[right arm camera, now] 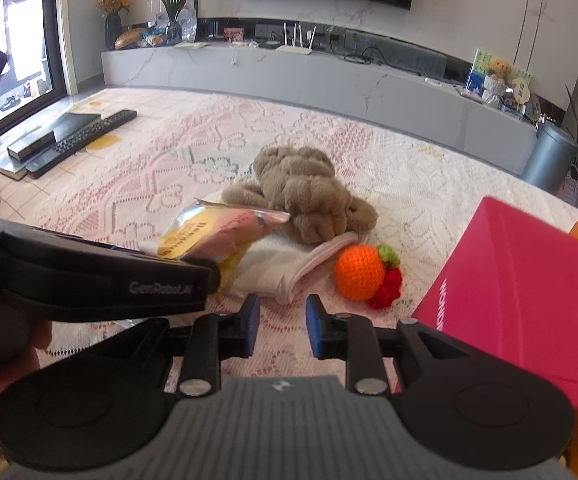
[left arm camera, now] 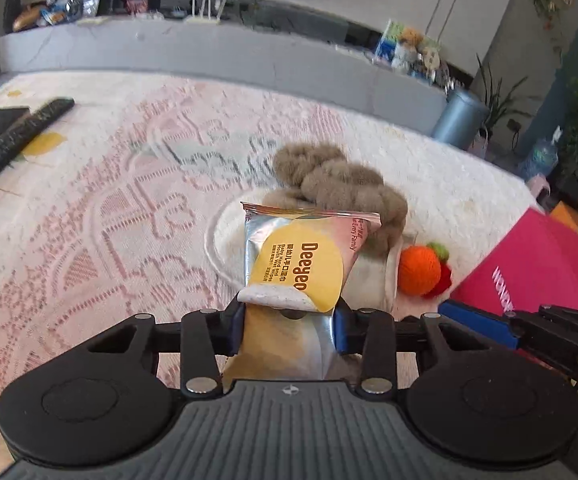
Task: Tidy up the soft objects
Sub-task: 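Grasp the Deegeo snack packet with the left gripper while the right gripper approaches the brown plush bear, then grasp the brown plush bear with the right gripper and lift it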
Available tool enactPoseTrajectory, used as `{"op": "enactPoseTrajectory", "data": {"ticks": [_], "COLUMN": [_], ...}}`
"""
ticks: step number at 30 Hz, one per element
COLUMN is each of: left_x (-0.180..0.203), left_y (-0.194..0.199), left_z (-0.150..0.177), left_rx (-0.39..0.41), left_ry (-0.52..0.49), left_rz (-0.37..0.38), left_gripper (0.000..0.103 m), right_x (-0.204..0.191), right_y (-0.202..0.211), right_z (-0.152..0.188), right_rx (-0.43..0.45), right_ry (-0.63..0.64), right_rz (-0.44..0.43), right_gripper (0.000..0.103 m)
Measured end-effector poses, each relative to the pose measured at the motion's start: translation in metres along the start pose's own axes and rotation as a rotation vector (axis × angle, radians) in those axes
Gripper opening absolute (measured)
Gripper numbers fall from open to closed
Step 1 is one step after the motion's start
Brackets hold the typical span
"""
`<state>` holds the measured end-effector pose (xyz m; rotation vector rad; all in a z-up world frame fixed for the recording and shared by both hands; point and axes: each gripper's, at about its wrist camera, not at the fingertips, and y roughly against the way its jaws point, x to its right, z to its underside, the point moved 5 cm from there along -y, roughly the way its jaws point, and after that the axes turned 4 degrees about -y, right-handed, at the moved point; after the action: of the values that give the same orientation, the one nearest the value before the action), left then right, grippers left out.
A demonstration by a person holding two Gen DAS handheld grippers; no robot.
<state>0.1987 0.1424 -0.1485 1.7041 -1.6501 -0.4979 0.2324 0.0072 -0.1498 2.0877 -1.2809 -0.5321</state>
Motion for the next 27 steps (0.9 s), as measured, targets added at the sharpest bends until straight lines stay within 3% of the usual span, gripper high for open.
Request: {"op": "enactPoseTrajectory", "data": {"ticks": [3,7,12,14,17,23,25,27], "left_x": [-0.007,-0.017,-0.031,-0.034,-0.040,-0.053,-0.053,-0.053], "left_y": [0.011,0.005,-0.006,-0.009,-0.014,-0.022,-0.023,-0.024], "left_z": [-0.011,-0.029,-0.045,-0.045,-0.043,-0.039,-0.037,-0.036], "left_rx": [0.062,0.046,0.077,0.104,0.105,0.077,0.070,0.063], "left_ry": [0.018,0.020,0.028,0.027,0.036,0.086,0.093,0.091], "left_rz": [-0.041,-0.087,-0.119,-0.124,-0.131,-0.133,-0.129,-0.126], "left_gripper": [0.046,0.047,0.046,0.046,0.047,0.047,0.047,0.047], "right_x": [0.002,0.000,0.007,0.011,0.009,0.006,0.007,0.007], "right_y": [0.007,-0.002,-0.032,-0.047,-0.071,-0.101,-0.109,-0.115], "right_z": [-0.009,-0.028,-0.056,-0.065,-0.070,-0.073,-0.072,-0.071], "right_rx": [0.039,0.061,0.038,0.012,-0.026,-0.069,-0.094,-0.120], "right_ry": [0.008,0.063,0.059,0.040,0.069,0.049,0.028,0.007], "right_rz": [-0.004,0.014,0.058,0.063,0.088,0.060,0.039,0.014], "right_gripper": [0.040,0.052,0.081,0.087,0.090,0.089,0.084,0.070]}}
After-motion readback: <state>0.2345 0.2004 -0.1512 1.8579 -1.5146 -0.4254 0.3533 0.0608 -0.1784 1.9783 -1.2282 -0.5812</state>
